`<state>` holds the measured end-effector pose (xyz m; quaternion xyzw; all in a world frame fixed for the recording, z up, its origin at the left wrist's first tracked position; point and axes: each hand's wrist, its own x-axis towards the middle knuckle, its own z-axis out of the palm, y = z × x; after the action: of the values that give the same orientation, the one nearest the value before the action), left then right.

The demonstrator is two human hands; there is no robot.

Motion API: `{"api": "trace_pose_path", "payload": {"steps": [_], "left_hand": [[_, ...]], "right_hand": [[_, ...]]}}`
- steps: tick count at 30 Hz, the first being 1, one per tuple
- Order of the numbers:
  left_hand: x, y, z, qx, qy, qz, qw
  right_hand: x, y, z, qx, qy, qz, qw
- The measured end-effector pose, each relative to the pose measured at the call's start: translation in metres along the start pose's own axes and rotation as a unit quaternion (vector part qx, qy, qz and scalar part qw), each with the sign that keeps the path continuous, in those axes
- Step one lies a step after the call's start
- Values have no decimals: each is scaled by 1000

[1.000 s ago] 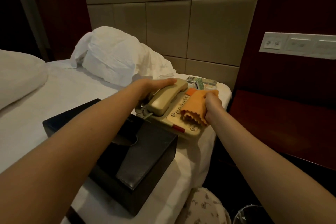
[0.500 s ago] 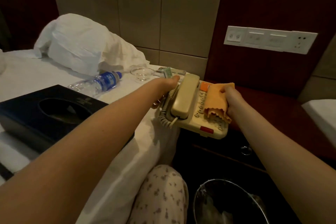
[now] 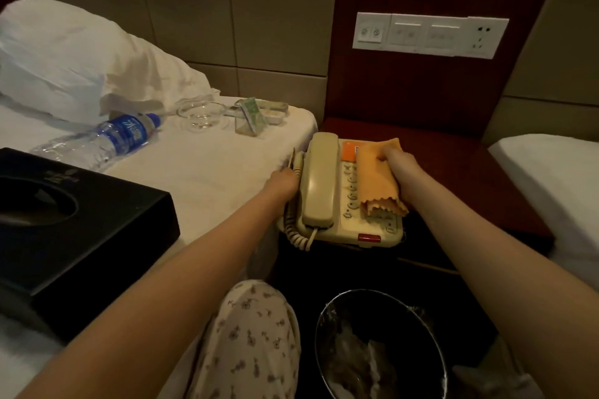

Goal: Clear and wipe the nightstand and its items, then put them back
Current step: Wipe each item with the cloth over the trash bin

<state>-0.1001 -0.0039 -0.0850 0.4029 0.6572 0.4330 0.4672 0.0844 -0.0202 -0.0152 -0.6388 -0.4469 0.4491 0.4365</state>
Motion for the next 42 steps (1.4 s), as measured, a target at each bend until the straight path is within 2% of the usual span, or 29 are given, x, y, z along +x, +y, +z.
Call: {"api": "trace_pose_path", "payload": {"steps": [5,10,12,14,17,21,27,34,39,42], "left_hand": [[34,-27,10,-61,18,-16,998],[-47,12,0,-127,-24,-35,991],[-48,9,1,-135,-41,-40,989],[-49,11,0,-153,-42,-51,986],[-42,7,-1,-194,-72,-65,976],[-36,5,-3,-232,-98,-99,963],[-32,4,-2,-266,-114,-107,951],[-46,11,-4,-263,-121,-98,952],[-62,17,-8,-227,-110,-84,964],[-62,19,-7,-211,-93,-76,970]], "right_hand": [[9,-3,-2,-79,2,-12,997],[17,-14,-1,-162,32,-10,986],[18,-25,5,-202,87,-62,974],[14,-41,14,-210,115,-150,959],[4,-59,41,-261,76,-284,920],[10,-48,79,-426,-31,-352,833],[4,-35,77,-402,-59,-359,840],[-42,-12,58,-388,-82,-432,810],[-76,9,37,-383,-119,-422,813],[-96,24,20,-382,-162,-432,801]]}}
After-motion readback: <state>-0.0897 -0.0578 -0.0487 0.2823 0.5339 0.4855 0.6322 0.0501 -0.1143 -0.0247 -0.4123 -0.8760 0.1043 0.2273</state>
